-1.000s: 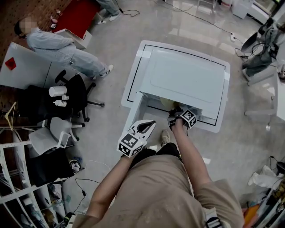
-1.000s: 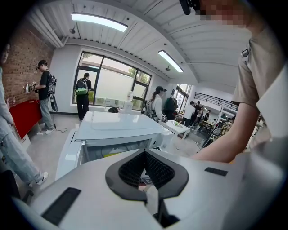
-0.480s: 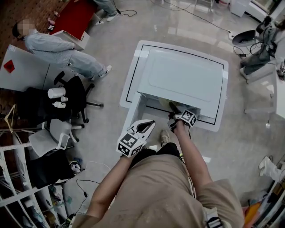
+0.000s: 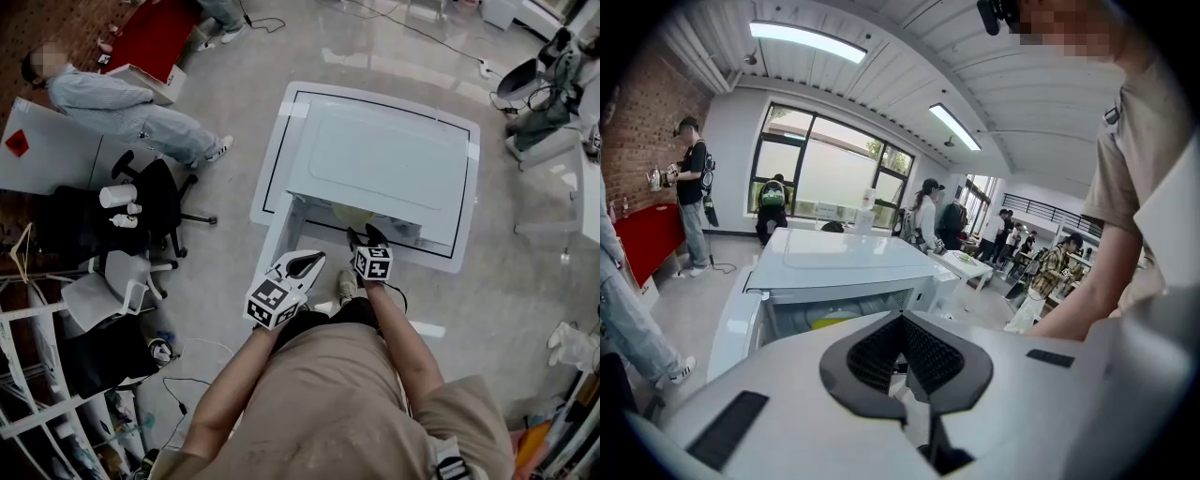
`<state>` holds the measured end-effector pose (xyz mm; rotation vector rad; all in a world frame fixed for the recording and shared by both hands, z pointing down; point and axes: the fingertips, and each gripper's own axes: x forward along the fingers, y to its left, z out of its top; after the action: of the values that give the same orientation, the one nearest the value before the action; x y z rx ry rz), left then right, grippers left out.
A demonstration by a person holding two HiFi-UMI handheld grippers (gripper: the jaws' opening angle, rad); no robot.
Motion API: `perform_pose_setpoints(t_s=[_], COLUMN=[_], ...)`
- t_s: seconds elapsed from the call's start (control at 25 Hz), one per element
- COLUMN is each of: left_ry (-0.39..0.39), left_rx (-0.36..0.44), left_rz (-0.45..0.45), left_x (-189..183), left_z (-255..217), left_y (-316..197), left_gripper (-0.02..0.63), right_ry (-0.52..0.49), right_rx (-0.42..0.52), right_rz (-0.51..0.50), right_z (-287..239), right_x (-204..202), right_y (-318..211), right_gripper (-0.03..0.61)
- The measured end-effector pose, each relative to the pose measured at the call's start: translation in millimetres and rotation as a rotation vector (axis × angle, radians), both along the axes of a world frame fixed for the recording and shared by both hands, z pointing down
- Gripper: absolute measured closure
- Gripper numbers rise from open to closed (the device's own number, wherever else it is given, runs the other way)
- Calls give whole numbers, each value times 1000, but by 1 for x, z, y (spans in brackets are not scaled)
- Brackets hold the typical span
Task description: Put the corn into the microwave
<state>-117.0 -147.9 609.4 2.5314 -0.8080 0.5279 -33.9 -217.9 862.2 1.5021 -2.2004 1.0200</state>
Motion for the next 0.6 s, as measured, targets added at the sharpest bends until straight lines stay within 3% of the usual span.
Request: perform_pose_setpoints(t_s=[0.12,0.2,0.6], left_ry=[1,1,-7], left_rx=[-1,-1,-4], left_rz=[0,-1,-16], left_x=[1,1,-4], left_z=[-1,-1,0], left_y=[0,1,3], left_gripper=[612,612,612], right_ry=[184,250,396], right_rx=[51,69,107], right_rz=[-30,-42,-94], right_z=[-7,-13,-13], right_x=[5,5,-3], right_y=[-7,-10,-23], right_gripper=[345,345,345])
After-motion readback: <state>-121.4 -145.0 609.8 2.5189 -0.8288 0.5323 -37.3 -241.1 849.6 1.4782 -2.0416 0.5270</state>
